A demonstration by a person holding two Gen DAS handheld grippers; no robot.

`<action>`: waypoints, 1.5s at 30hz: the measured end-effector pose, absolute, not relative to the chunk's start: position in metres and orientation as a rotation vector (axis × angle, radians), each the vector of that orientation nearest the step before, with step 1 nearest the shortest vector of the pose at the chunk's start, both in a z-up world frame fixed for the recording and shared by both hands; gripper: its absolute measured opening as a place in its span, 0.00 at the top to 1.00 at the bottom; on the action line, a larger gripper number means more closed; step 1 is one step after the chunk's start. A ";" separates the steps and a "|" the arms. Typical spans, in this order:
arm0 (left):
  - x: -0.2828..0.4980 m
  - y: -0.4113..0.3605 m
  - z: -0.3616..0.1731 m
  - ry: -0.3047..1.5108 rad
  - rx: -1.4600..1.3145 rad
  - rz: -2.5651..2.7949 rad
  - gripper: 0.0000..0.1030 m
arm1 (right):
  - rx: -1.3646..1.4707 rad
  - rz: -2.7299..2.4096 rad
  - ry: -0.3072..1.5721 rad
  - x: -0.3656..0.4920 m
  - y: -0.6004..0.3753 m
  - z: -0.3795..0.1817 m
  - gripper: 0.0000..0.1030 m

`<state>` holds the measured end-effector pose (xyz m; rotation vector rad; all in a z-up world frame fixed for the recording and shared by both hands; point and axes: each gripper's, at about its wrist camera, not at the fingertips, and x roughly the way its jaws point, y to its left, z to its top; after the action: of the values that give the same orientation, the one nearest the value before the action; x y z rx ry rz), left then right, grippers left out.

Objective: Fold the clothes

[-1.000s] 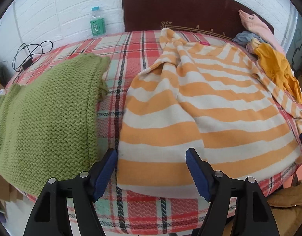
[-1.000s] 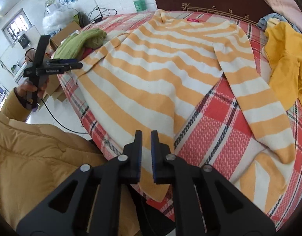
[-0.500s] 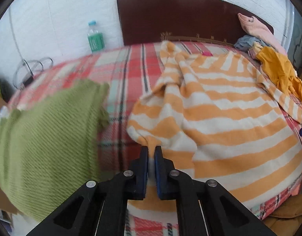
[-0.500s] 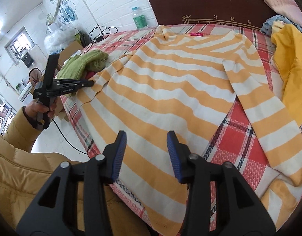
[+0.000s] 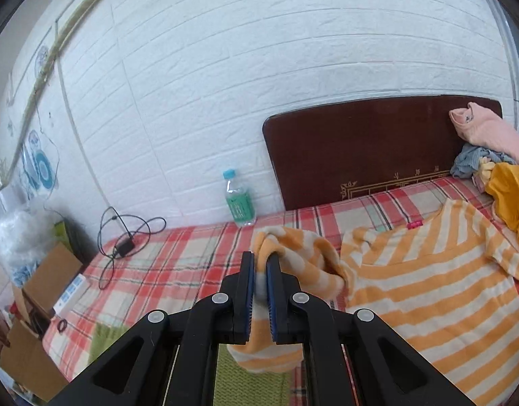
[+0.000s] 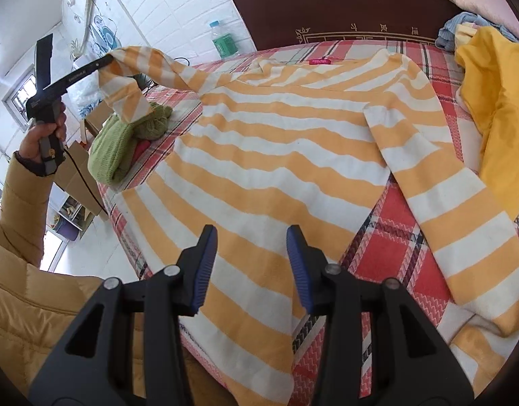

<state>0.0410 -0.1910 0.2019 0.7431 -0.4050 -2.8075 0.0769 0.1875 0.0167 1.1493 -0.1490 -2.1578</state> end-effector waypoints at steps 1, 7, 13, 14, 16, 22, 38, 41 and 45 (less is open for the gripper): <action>0.034 -0.188 0.204 -0.435 0.727 -2.794 0.93 | 1.155 -2.155 -0.153 0.075 0.187 0.015 0.57; -0.005 -0.139 0.215 -0.712 0.626 -2.800 0.92 | 1.161 -2.152 -0.168 0.069 0.187 0.013 0.56; -0.033 -0.052 0.179 -0.954 0.767 -3.014 0.60 | 1.169 -2.163 -0.179 0.061 0.189 0.012 0.56; -0.035 -0.039 0.167 -0.967 0.819 -3.045 0.44 | 1.171 -2.165 -0.182 0.059 0.189 0.012 0.56; -0.036 -0.022 0.143 -0.910 0.995 -3.110 0.24 | 1.178 -2.169 -0.180 0.056 0.189 0.012 0.56; 0.004 -0.015 0.097 -0.560 1.420 -3.239 0.21 | 1.171 -2.179 -0.150 0.041 0.183 0.016 0.54; -0.040 -0.131 0.072 -0.321 1.392 -2.809 0.21 | 1.035 -2.301 0.350 -0.074 0.091 0.019 0.46; -0.058 -0.122 0.059 -0.396 1.405 -2.768 0.21 | 1.064 -2.291 0.379 -0.097 0.082 0.010 0.46; -0.077 -0.122 0.048 -0.384 1.427 -2.712 0.22 | 1.176 -2.288 0.338 -0.120 0.083 -0.003 0.60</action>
<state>-0.0771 -0.1216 0.0479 1.4266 -0.3835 -2.7121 -0.1201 0.0831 -0.0035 1.1759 0.3382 -2.2884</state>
